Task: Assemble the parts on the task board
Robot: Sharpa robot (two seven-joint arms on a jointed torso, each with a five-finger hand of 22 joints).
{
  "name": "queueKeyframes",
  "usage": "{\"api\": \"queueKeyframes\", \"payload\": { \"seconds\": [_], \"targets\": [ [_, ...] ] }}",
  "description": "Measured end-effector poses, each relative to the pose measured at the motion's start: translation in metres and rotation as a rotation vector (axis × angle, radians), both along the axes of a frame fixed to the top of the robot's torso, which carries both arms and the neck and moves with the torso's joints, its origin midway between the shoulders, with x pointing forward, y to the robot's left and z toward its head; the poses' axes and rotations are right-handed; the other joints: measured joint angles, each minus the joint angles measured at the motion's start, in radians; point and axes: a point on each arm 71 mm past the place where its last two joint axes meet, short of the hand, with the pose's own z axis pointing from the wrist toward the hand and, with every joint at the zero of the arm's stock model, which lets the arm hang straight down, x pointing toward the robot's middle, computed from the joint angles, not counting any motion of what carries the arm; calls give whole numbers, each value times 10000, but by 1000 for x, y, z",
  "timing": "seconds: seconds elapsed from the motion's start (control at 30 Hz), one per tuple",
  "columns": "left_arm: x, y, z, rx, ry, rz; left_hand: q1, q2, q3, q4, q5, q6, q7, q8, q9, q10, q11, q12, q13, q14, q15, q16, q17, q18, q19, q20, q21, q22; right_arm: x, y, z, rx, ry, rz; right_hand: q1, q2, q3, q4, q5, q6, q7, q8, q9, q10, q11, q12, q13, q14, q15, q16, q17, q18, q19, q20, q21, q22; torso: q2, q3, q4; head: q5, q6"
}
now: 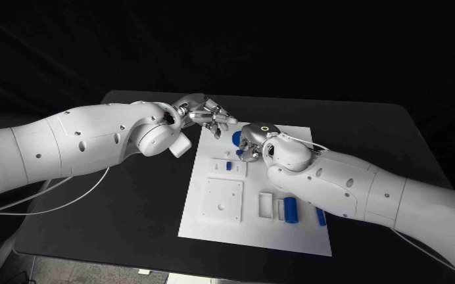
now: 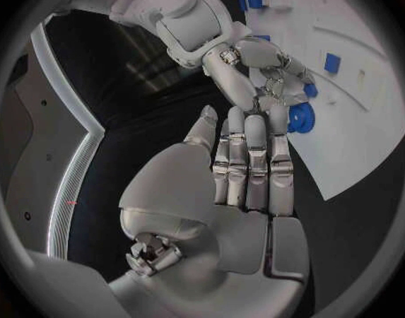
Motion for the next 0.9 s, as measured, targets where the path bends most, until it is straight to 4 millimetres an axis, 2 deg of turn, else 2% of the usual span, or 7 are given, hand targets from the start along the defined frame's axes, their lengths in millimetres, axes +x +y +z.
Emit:
{"api": "queueKeyframes", "payload": {
  "seconds": [0.17, 0.63, 0.83, 0.9],
  "targets": [
    [1, 5, 0, 19, -5, 99, -43, -43, -30, 30, 0, -72, -1, 0, -10, 0, 0, 0, 11, 0, 0, 0, 0, -1, 0, 0, 0, 0, 0, -4, 3, 415, -237, 70, -61, -61, 0, 0, 332, 19, -20, -43, -12, 0, 0, 0, 3, 0, 0, 42, 13, -1, 0, 0, 0, 17, 0, -1, -6, 1, 13],
    [3, 14, 0, 88, -13, 296, -143, -142, -35, 141, 0, -107, 35, 0, -10, 0, 0, 0, 19, 0, 0, 0, -1, 0, 0, 0, 0, -21, -5, -4, 12, 1459, -777, 481, -102, -21, -63, 63, 376, 34, -36, -57, -3, 0, 1, 0, 12, 35, -35, 47, 34, 0, 1, 0, 0, 19, -1, -4, -2, 26, 58],
    [6, 25, -2, 343, 171, 430, -634, -332, -190, 493, 0, -269, 87, 0, -25, 0, 0, 0, 18, 36, 36, 0, 15, -1, 0, 0, 0, -32, -10, -6, 18, 1812, -868, 655, -101, -21, -74, 73, 375, 65, -67, -58, -3, 32, -30, 0, 24, 36, -35, 82, 36, 0, 1, 0, 0, 18, -9, -5, -12, 46, 86],
    [8, 30, -4, 512, 323, 422, -1091, -390, -233, 770, 0, -235, 53, 21, 46, 0, 0, 0, 24, 36, 36, 0, 19, 0, 9, 9, 0, -45, -12, -8, 21, 1949, -901, 707, -102, -21, -74, 73, 375, 66, -67, -59, -3, 41, -40, 2, 24, 36, -35, 82, 36, 0, 1, 0, 0, 17, -14, -5, -18, 50, 105]
  ]
}}
